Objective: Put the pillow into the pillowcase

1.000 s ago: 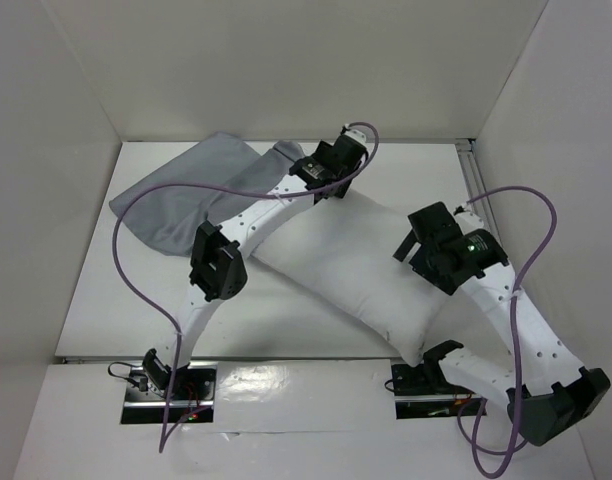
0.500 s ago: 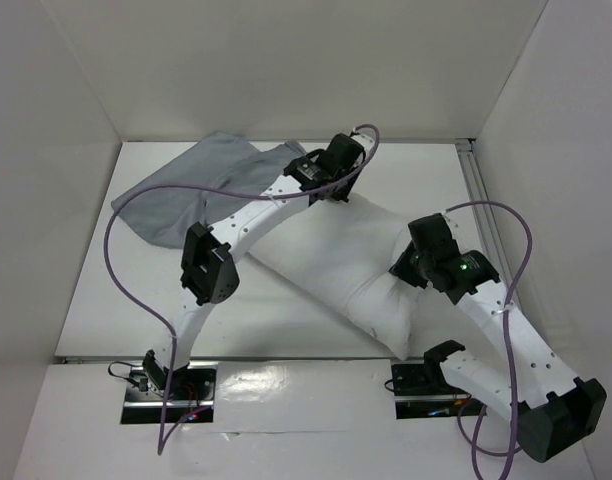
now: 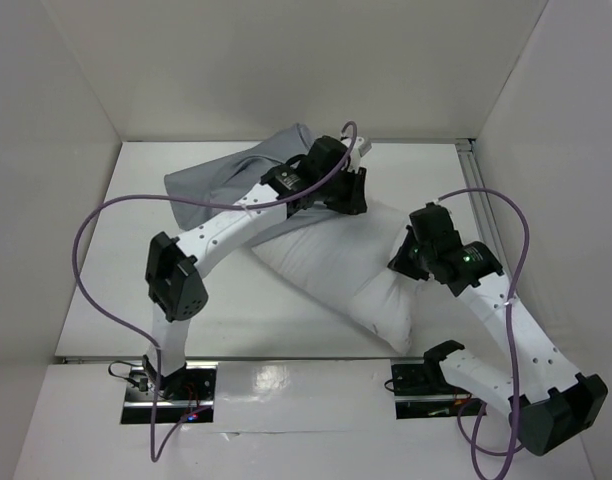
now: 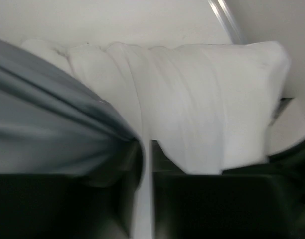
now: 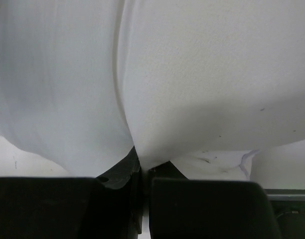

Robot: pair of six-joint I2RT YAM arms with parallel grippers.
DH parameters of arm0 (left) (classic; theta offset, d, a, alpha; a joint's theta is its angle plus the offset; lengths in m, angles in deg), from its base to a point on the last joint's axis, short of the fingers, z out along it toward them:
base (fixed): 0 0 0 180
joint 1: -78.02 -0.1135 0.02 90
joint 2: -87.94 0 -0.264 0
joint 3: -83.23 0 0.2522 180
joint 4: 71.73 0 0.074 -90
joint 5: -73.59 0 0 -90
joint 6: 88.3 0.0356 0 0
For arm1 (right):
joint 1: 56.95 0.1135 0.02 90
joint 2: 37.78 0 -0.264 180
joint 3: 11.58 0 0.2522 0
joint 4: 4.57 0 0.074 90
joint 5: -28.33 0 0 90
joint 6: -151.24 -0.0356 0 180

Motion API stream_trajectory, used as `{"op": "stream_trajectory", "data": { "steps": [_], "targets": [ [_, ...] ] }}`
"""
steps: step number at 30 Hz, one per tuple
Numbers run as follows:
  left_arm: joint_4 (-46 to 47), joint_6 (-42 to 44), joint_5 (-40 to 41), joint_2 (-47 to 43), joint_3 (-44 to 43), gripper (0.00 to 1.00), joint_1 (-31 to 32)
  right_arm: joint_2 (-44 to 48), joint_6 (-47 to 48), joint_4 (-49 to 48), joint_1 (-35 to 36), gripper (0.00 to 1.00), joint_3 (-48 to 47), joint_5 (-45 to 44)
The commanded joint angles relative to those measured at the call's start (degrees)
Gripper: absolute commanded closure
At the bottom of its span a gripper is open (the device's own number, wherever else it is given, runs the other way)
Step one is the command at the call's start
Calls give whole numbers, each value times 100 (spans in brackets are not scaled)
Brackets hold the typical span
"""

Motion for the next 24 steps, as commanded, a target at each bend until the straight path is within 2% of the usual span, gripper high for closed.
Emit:
{"op": "stream_trajectory", "data": {
  "steps": [1, 2, 4, 5, 6, 7, 9, 10, 14, 18, 20, 22, 23, 24],
  "targets": [
    [-614, -140, -455, 537, -897, 56, 432, 216, -54, -893, 26, 100, -282, 96],
    [-816, 122, -375, 661, -1116, 42, 432, 216, -54, -788, 26, 100, -370, -1],
    [-1491, 370, -17, 976, -1843, 20, 432, 216, -54, -342, 26, 100, -650, -335],
    [-1695, 580, 134, 978, -2066, 17, 432, 216, 102, -182, 26, 96, -783, -440],
    [-1854, 669, 310, 1030, -2251, 15, 432, 34, 200, -50, 26, 80, -923, -589],
    [-1969, 748, 712, 979, -2357, 13, 432, -55, 314, 221, 26, 33, -1081, -652],
    [-1970, 890, 1414, 541, -2149, 9, 432, -379, 622, 669, 26, 5, -1852, -888],
    [-1970, 890, 1610, 347, -2008, 9, 380, -494, 710, 812, 26, 1, -2065, -994],
    [-1768, 837, 1946, -637, -1086, 9, -173, -961, 1140, 1243, 26, 1, -2995, -1504],
    [-1557, 706, 2068, -1455, 65, 7, -876, -1627, 1641, 1148, 96, 1, -3657, -1286],
    [-1373, 627, 2131, -1928, 871, 7, -1061, -1813, 1642, 859, 359, 1, -3711, -1136],
    [-1224, 538, 2131, -2272, 1488, 7, -1324, -2076, 1564, 629, 999, 1, -3632, -1354],
    [-1083, 486, 2131, -2665, 2240, 14, -1387, -2199, 1563, 567, 1245, 1, -3632, -1477],
    [-734, 485, 2078, -2861, 2630, 19, -1449, -2331, 1493, 506, 1483, 1, -3632, -1591]
  ]
}}
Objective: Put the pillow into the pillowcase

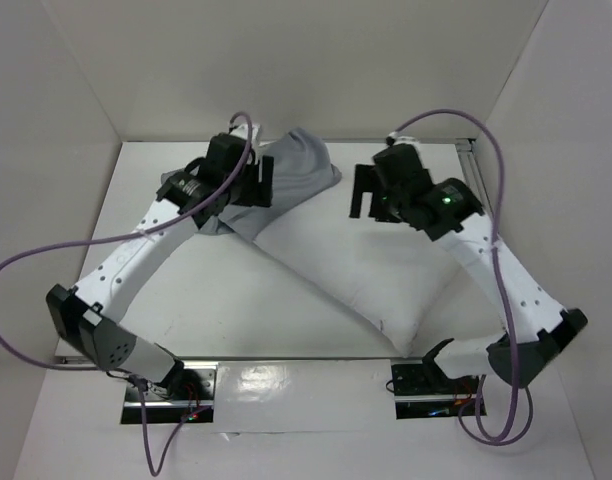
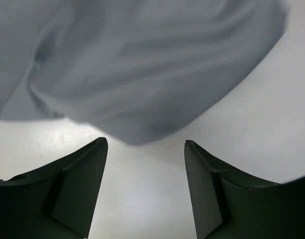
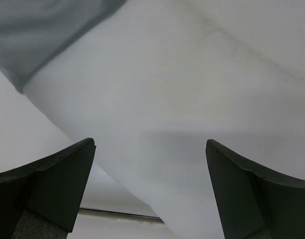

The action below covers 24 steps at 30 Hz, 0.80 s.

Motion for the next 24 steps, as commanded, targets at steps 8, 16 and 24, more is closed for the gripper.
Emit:
{"op": "stream_trajectory", "data": {
  "steps": [8, 16, 24],
  "targets": [
    [2720, -221, -540, -1807, 4177, 16, -88, -1480, -18, -295, 1484, 0, -224, -341],
    [2976, -608, 56, -815, 4065, 19, -281, -1603, 34, -373, 1273, 0, 233, -154],
    [3680, -924, 11, -376, 4197, 31, -527, -1375, 96, -444, 948, 0, 524, -31]
  ]
}}
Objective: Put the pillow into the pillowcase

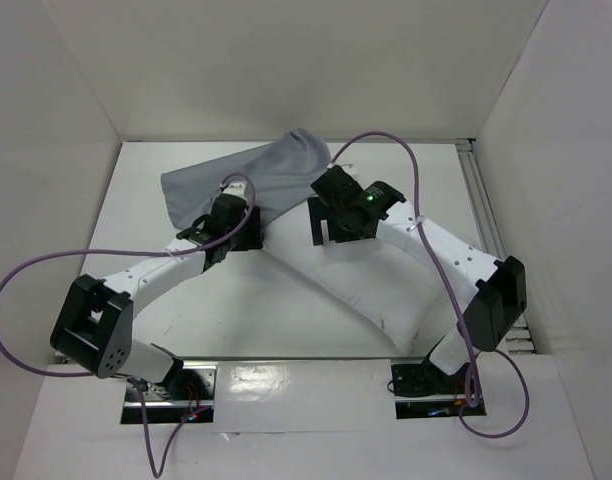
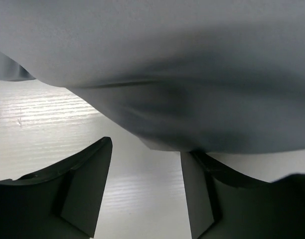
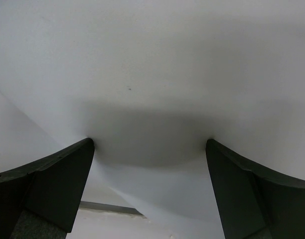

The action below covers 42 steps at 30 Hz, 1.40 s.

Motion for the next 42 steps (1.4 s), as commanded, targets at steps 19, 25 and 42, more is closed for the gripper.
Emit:
{"op": "stream_trajectory", "data": {
  "steps": [19, 25, 42],
  "targets": [
    [243, -361, 882, 303, -338, 100, -66, 250, 625, -614, -904, 41, 1307, 584],
    [181, -116, 848, 58, -338, 100, 56, 381, 625, -940, -1275, 100, 1607, 794],
    [-285, -97, -4479, 576, -4076, 100, 867, 64, -103, -894, -1011, 100, -1666, 1147]
  ]
}}
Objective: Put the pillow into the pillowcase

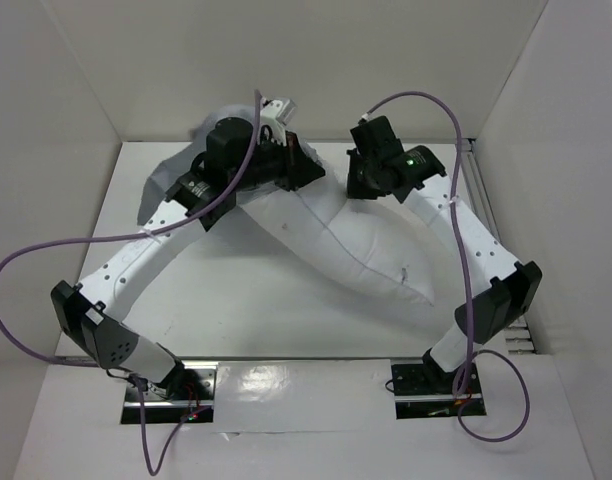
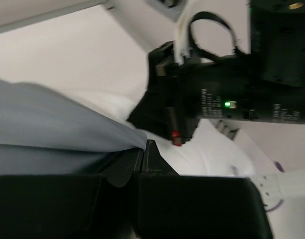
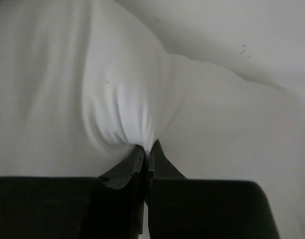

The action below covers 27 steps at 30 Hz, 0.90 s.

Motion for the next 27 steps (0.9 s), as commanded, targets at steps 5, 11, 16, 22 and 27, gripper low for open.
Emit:
{"op": "stream_trajectory", "data": {
  "steps": [5, 11, 16, 22, 27],
  "targets": [
    [422, -560, -1820, -382, 1541, 100, -395, 420, -1009, -1817, 420, 100, 1481, 563],
    [475, -771, -1592, -865, 2370, 100, -571, 701, -1440, -2187, 588, 100, 2274, 476],
    [142, -666, -1775, -225, 1230, 100, -860, 754, -1309, -2100, 377, 100, 1529, 10],
    [-466, -613, -2207, 673, -1110, 100, -923, 771, -948, -1599, 368, 100, -1, -474],
    [-466, -613, -1945, -54, 138, 100, -668, 1280, -1132, -1651, 834, 100, 786, -765]
  ]
}}
